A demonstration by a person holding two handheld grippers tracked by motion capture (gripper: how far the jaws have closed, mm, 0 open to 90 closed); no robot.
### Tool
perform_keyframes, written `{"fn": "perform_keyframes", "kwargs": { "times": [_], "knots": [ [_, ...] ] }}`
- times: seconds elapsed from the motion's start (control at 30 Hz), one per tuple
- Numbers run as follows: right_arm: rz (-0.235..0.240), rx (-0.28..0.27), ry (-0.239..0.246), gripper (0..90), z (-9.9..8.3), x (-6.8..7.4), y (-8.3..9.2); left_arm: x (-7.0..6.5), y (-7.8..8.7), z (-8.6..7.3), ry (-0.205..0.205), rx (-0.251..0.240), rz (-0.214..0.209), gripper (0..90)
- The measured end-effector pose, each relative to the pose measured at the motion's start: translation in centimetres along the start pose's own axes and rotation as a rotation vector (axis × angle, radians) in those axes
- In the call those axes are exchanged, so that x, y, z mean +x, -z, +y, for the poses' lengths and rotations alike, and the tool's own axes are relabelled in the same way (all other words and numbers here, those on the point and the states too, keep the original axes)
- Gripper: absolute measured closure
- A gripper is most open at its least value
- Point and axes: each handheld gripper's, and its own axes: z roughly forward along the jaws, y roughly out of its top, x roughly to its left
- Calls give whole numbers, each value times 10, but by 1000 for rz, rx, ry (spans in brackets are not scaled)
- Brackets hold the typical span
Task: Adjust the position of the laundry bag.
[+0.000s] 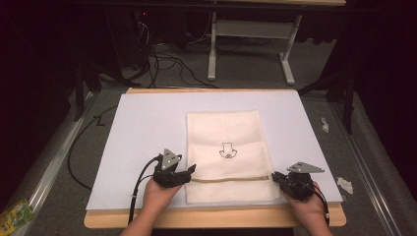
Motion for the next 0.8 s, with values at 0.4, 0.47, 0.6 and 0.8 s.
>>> {"fn": "perform_keyframes", "kwargs": {
  "times": [0.4,0.47,0.6,0.8],
  "knots": [
    [33,-11,23,840,1,0,6,-16,-1,6,21,-8,-67,361],
    [42,-21,25,840,2,0,8,-19,-2,8,25,-5,-77,357],
    [54,-38,40,841,3,0,10,-32,-7,11,42,-12,-141,356],
    [69,-41,46,842,4,0,12,-65,-18,15,21,-14,-246,376]
  ]
}}
